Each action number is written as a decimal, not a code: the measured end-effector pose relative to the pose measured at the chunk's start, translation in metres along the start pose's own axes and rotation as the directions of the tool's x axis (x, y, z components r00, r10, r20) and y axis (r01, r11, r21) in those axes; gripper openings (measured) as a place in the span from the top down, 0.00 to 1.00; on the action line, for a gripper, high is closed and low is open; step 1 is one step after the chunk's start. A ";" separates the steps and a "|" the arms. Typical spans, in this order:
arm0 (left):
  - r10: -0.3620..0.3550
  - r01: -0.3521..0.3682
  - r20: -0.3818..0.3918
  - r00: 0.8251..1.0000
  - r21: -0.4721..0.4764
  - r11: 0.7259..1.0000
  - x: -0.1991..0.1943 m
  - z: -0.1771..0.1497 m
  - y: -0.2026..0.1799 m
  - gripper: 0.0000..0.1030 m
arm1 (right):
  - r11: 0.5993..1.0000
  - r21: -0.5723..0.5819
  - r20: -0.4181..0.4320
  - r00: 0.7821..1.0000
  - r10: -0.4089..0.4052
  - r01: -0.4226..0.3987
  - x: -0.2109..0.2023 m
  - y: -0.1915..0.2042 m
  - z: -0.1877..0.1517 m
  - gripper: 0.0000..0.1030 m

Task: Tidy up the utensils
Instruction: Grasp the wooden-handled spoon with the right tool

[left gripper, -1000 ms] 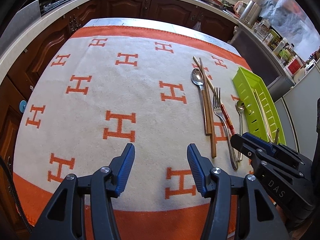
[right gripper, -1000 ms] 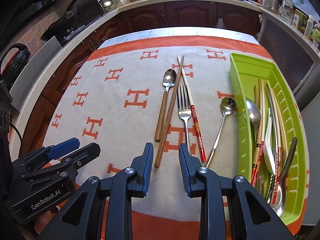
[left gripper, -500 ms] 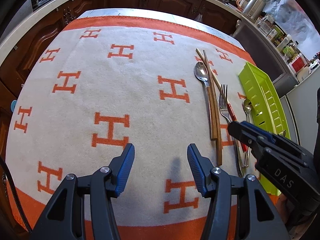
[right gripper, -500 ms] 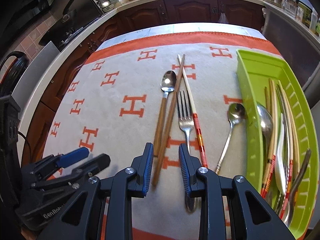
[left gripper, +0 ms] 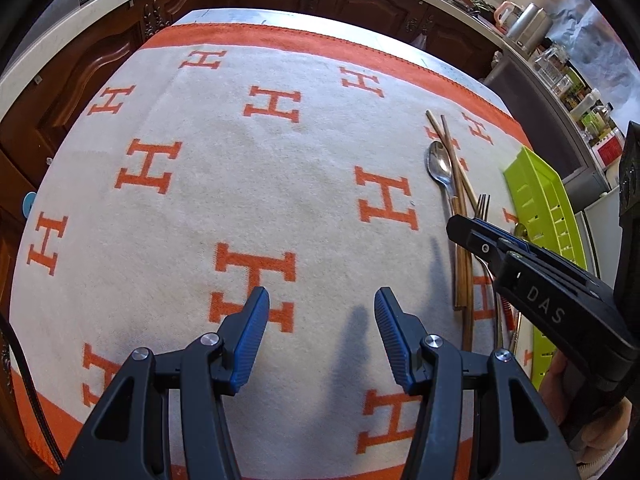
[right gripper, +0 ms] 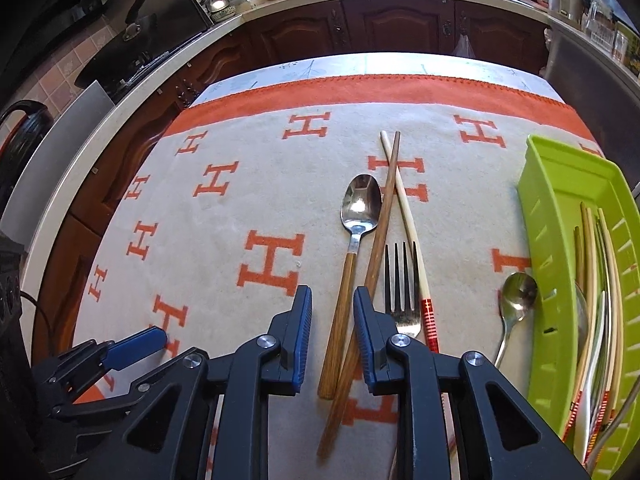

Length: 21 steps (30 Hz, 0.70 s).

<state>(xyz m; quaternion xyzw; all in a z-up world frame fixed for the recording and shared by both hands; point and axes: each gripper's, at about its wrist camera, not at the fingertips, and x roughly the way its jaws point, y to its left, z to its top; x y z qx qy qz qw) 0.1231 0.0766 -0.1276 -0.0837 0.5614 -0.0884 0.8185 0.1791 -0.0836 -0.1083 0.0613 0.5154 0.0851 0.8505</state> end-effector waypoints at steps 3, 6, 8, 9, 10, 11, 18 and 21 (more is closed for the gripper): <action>-0.003 0.003 0.005 1.000 0.004 1.000 0.001 0.002 0.001 0.48 | 1.000 -0.008 0.000 1.000 -0.008 0.008 0.006 0.002 0.003 0.83; -0.009 0.008 0.008 1.000 0.005 1.000 0.002 0.003 0.001 0.47 | 1.000 -0.018 -0.009 1.000 -0.018 0.017 0.012 0.006 0.004 0.84; -0.012 0.012 0.009 1.000 0.007 1.000 0.003 0.003 0.002 0.47 | 1.000 -0.020 -0.023 0.999 -0.022 0.022 0.017 0.007 0.004 0.85; -0.013 0.013 0.010 1.000 0.007 1.000 0.003 0.004 0.002 0.47 | 0.999 -0.023 -0.016 0.999 -0.029 0.029 0.019 0.007 0.004 0.86; -0.014 0.014 0.011 1.000 0.007 1.000 0.003 0.004 0.002 0.47 | 0.999 -0.032 -0.013 0.999 -0.041 0.040 0.020 0.009 0.004 0.87; -0.015 0.015 0.012 1.000 0.008 1.000 0.003 0.004 0.002 0.46 | 0.998 -0.039 -0.009 0.999 -0.048 0.048 0.021 0.011 0.004 0.87; -0.003 0.003 0.012 1.000 0.017 1.000 0.004 0.005 -0.001 0.44 | 0.996 -0.048 -0.001 0.998 -0.070 0.070 0.020 0.014 0.002 0.89; -0.003 0.003 0.009 1.000 0.003 1.000 0.002 0.004 0.001 0.44 | 0.998 -0.011 -0.010 0.998 -0.056 0.056 0.020 0.010 0.003 0.93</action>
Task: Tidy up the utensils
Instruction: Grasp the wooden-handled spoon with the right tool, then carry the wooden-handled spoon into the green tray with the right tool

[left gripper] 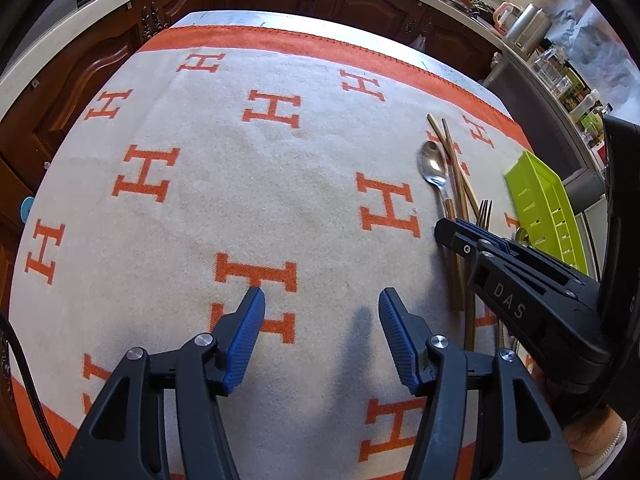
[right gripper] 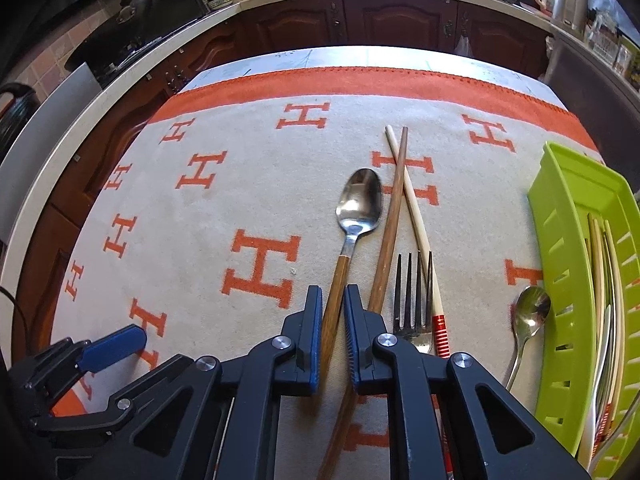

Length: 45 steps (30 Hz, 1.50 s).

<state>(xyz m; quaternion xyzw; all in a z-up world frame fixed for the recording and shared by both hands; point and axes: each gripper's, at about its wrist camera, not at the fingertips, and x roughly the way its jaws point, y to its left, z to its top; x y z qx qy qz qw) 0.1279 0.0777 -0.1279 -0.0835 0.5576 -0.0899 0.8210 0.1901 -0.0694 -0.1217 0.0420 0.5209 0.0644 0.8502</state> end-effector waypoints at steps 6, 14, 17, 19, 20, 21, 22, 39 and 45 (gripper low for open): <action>0.028 -0.028 0.019 0.999 -0.007 1.000 -0.011 -0.002 0.000 0.44 | 0.989 0.080 0.024 0.992 0.126 -0.128 -0.015 -0.013 -0.004 0.94; 0.049 -0.050 0.032 0.998 0.033 0.998 -0.022 -0.009 -0.022 0.44 | 0.965 0.134 0.134 0.968 0.210 -0.228 -0.063 -0.036 -0.015 0.94; 0.058 -0.059 0.035 0.998 0.054 0.997 -0.025 -0.011 -0.033 0.44 | 0.955 0.164 0.175 0.960 0.217 -0.245 -0.083 -0.052 -0.021 0.94; 0.063 -0.065 0.035 0.997 0.062 0.996 -0.026 -0.013 -0.038 0.44 | 0.951 0.184 0.203 0.956 0.212 -0.250 -0.098 -0.066 -0.027 0.94; 0.065 -0.067 0.033 0.997 0.067 0.995 -0.026 -0.014 -0.042 0.44 | 0.949 0.191 0.212 0.955 0.207 -0.249 -0.103 -0.072 -0.029 0.94; 0.067 -0.069 0.033 0.997 0.071 0.995 -0.026 -0.015 -0.045 0.44 | 0.948 0.202 0.226 0.954 0.199 -0.246 -0.111 -0.081 -0.032 0.94; 0.069 -0.071 0.032 0.997 0.076 0.995 -0.026 -0.016 -0.048 0.44 | 0.947 0.214 0.239 0.953 0.187 -0.240 -0.118 -0.090 -0.035 0.94; 0.059 -0.060 0.010 0.998 0.117 0.991 -0.018 -0.016 -0.088 0.44 | 0.932 0.361 0.131 0.989 -0.073 0.021 -0.131 -0.217 -0.084 0.92; 0.060 -0.062 0.013 0.998 0.117 0.991 -0.016 -0.010 -0.092 0.44 | 0.942 0.335 0.144 0.986 -0.088 0.035 -0.123 -0.213 -0.088 0.83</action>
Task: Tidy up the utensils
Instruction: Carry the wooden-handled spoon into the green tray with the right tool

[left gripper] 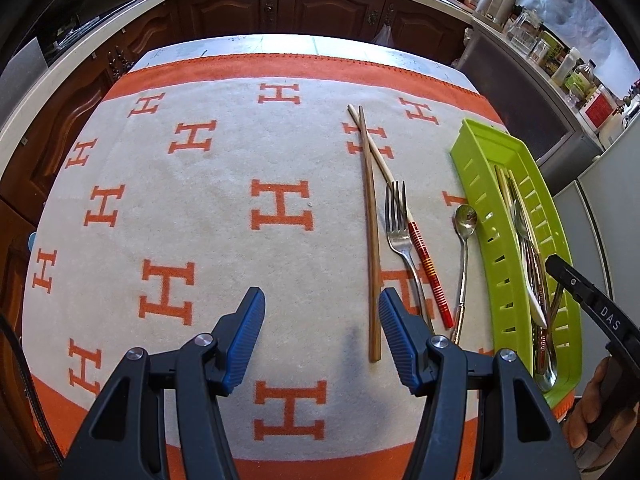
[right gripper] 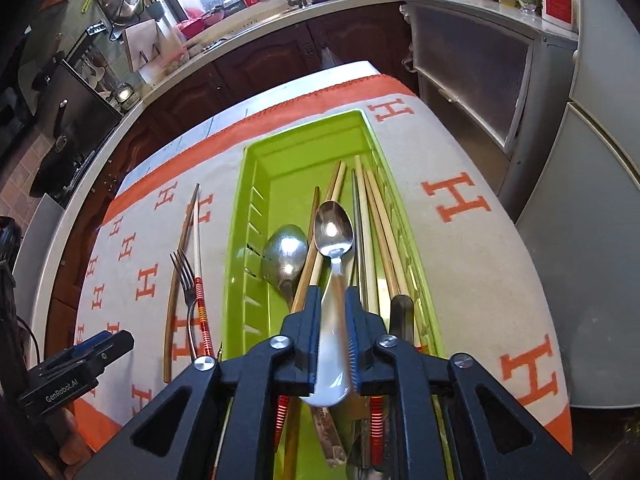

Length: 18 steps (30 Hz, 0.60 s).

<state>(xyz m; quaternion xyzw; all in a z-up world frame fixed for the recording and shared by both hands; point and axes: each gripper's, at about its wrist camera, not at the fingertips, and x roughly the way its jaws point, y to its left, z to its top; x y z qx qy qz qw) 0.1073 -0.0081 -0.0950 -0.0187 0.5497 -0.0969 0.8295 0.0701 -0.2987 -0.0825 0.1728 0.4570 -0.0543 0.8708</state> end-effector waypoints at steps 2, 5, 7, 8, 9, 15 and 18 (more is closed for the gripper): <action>-0.004 0.004 -0.001 1.000 -0.003 1.000 0.001 0.002 0.000 0.44 | 1.000 0.004 0.015 1.000 0.008 -0.008 -0.003 0.004 0.000 0.81; -0.011 0.011 -0.003 1.000 -0.006 1.000 0.003 0.005 -0.001 0.44 | 1.000 0.023 0.025 0.999 0.019 -0.020 -0.004 0.006 0.001 0.81; -0.019 0.019 -0.003 1.000 -0.007 1.000 0.004 0.007 -0.002 0.44 | 0.999 0.043 0.034 0.999 0.023 -0.024 -0.005 0.003 0.003 0.81; -0.026 0.026 -0.004 1.000 -0.007 1.000 0.004 0.008 -0.003 0.44 | 0.998 0.050 0.038 0.999 0.024 -0.026 -0.005 0.004 0.005 0.81; -0.031 0.031 -0.004 1.000 -0.006 0.999 0.004 0.008 -0.004 0.44 | 0.998 0.062 0.040 0.999 0.025 -0.028 -0.005 0.002 0.005 0.81; -0.095 0.095 -0.001 0.995 -0.025 0.995 0.010 0.014 -0.004 0.44 | 0.992 0.120 0.067 0.997 0.041 -0.049 -0.008 -0.009 0.008 0.81; -0.107 0.106 -0.008 0.994 -0.041 0.993 0.016 0.018 -0.004 0.44 | 0.991 0.123 0.082 0.996 0.036 -0.046 -0.011 -0.009 0.007 0.81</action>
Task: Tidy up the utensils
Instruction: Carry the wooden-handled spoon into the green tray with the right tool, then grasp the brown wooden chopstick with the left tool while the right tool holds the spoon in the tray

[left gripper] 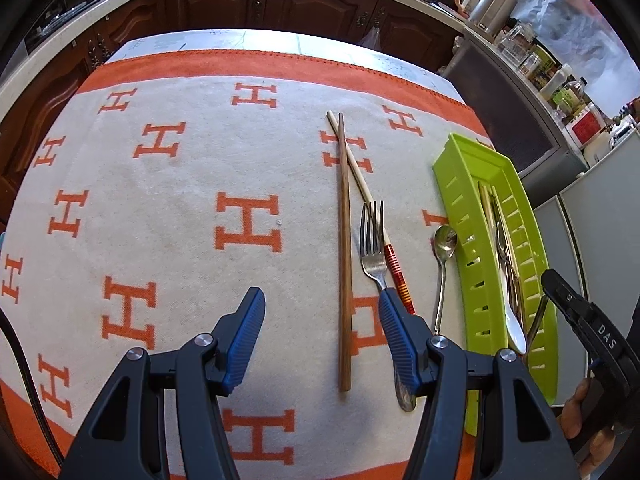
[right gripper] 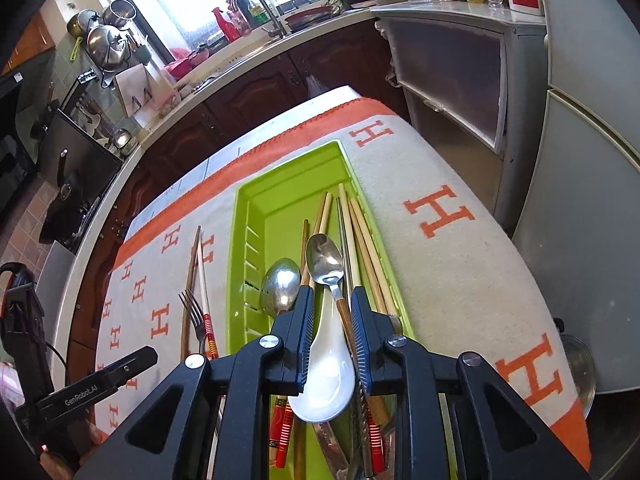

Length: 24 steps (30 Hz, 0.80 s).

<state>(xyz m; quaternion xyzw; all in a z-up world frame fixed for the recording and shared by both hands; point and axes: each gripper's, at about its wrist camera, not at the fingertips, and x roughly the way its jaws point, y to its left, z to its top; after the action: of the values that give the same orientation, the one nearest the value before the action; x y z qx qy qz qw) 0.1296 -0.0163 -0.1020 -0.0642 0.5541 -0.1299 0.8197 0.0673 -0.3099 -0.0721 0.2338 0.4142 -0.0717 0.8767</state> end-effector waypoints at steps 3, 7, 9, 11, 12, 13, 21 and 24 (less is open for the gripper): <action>0.000 0.000 -0.010 1.000 -0.001 1.000 0.007 0.004 -0.003 0.44 | 1.000 0.005 0.003 1.000 0.006 -0.006 -0.001 0.000 -0.001 0.81; 0.045 -0.045 0.001 0.999 0.025 0.999 0.016 0.008 -0.012 0.46 | 1.000 0.006 0.006 1.000 0.019 -0.019 -0.002 0.001 -0.001 0.81; 0.066 -0.066 -0.003 0.998 0.038 0.997 0.022 0.010 -0.016 0.48 | 1.000 0.003 0.008 1.000 0.024 -0.024 -0.004 0.003 -0.002 0.81; 0.091 -0.091 -0.007 0.996 0.054 0.994 0.028 0.011 -0.021 0.49 | 1.000 0.003 0.010 1.000 0.026 -0.026 -0.004 0.004 -0.002 0.81; 0.107 -0.106 -0.009 0.994 0.060 0.993 0.030 0.011 -0.023 0.52 | 1.000 0.005 0.011 1.000 0.028 -0.028 -0.005 0.004 -0.002 0.81; 0.135 -0.134 -0.013 0.991 0.068 0.989 0.034 0.012 -0.025 0.54 | 1.000 0.007 0.013 0.999 0.029 -0.030 -0.005 0.004 -0.003 0.81; 0.243 -0.242 0.005 0.970 0.104 0.965 0.051 0.016 -0.034 0.60 | 0.999 0.009 0.025 0.999 0.031 -0.031 -0.009 0.005 -0.003 0.81; 0.237 -0.237 0.013 0.971 0.097 0.967 0.052 0.022 -0.033 0.78 | 0.999 0.014 0.021 0.999 0.035 -0.035 -0.009 0.005 -0.004 0.81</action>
<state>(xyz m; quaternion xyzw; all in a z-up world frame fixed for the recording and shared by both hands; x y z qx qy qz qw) 0.1633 -0.0635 -0.1323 0.0428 0.5502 -0.0581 0.8319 0.0603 -0.3045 -0.0658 0.2465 0.4005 -0.0618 0.8804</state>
